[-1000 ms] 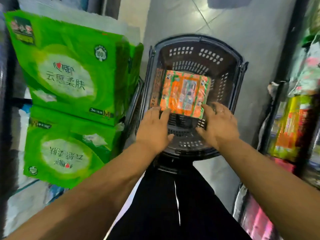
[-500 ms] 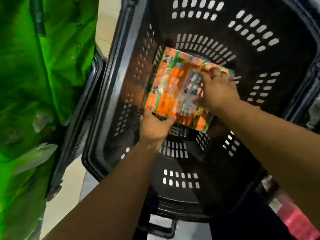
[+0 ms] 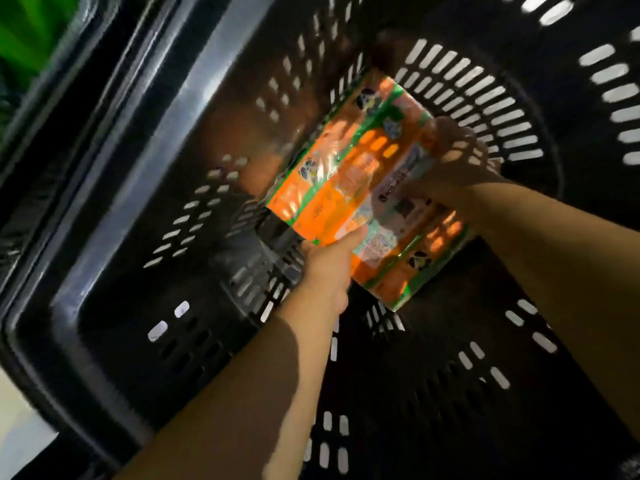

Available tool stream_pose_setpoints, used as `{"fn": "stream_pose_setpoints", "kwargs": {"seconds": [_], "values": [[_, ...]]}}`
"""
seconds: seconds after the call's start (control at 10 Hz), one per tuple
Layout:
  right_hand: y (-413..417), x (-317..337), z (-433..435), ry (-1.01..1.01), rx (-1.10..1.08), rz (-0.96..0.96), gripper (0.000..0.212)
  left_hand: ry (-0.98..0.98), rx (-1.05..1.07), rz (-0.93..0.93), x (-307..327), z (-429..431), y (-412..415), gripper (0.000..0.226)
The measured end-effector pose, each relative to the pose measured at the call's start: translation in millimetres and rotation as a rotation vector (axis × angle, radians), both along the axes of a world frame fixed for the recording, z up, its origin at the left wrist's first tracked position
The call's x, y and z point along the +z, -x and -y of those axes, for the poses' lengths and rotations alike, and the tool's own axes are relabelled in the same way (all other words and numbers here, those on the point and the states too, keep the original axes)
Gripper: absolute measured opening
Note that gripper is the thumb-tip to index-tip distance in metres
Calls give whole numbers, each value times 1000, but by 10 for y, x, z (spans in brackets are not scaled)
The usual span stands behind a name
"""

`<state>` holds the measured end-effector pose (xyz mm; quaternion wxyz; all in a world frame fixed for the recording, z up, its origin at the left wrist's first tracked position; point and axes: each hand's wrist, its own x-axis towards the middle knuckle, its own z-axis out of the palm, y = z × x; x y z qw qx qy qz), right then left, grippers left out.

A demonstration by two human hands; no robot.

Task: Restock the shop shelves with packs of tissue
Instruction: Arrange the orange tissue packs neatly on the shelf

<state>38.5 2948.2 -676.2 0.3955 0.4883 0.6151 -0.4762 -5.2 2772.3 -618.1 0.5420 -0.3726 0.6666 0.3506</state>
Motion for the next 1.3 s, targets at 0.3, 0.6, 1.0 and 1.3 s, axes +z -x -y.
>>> {"fn": "stream_pose_setpoints", "kwargs": {"seconds": [0.3, 0.6, 1.0, 1.3], "values": [[-224, 562, -59, 30, -238, 62, 48, -78, 43, 39, 336, 46, 9, 61], [-217, 1639, -96, -365, -43, 14, 65, -72, -18, -12, 896, 65, -12, 67], [-597, 3317, 363, -598, -308, -38, 75, -171, -233, -139, 2463, 280, 75, 72], [-715, 4989, 915, -712, -674, -224, 86, -421, -516, -337, 4207, 515, 721, 70]]}}
